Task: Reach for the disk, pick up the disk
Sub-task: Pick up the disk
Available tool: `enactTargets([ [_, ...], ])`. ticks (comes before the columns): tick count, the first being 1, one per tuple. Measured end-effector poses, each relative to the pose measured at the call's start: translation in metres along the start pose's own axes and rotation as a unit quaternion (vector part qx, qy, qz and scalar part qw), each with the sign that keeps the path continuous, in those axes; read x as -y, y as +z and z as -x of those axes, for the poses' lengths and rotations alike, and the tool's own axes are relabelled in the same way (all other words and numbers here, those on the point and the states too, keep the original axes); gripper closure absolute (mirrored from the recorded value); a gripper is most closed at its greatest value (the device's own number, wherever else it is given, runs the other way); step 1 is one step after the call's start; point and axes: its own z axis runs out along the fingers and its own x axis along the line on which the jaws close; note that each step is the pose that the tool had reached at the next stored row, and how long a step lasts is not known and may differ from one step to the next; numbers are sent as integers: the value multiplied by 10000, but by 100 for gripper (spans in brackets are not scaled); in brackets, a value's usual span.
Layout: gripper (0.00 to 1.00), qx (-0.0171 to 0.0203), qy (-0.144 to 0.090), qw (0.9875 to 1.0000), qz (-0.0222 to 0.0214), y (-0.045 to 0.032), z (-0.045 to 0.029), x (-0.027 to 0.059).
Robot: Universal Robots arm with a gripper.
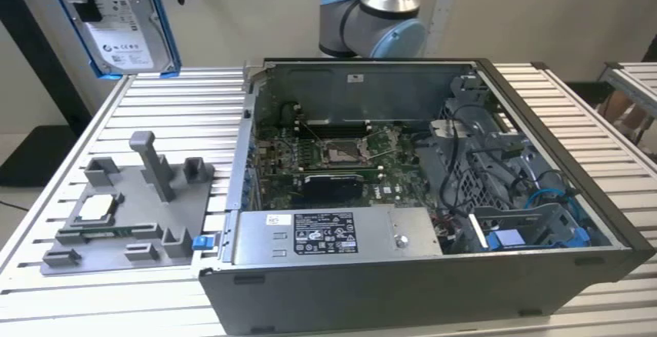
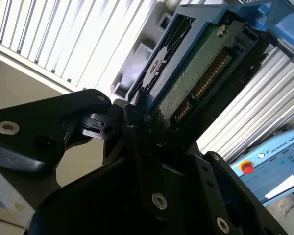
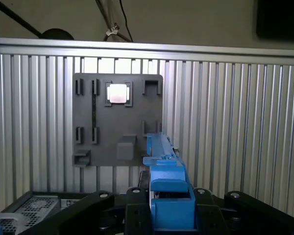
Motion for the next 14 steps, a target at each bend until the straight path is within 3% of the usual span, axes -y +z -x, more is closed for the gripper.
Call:
enactTargets([
  [14,100,0,0,10000,3,-5,-16,603],
])
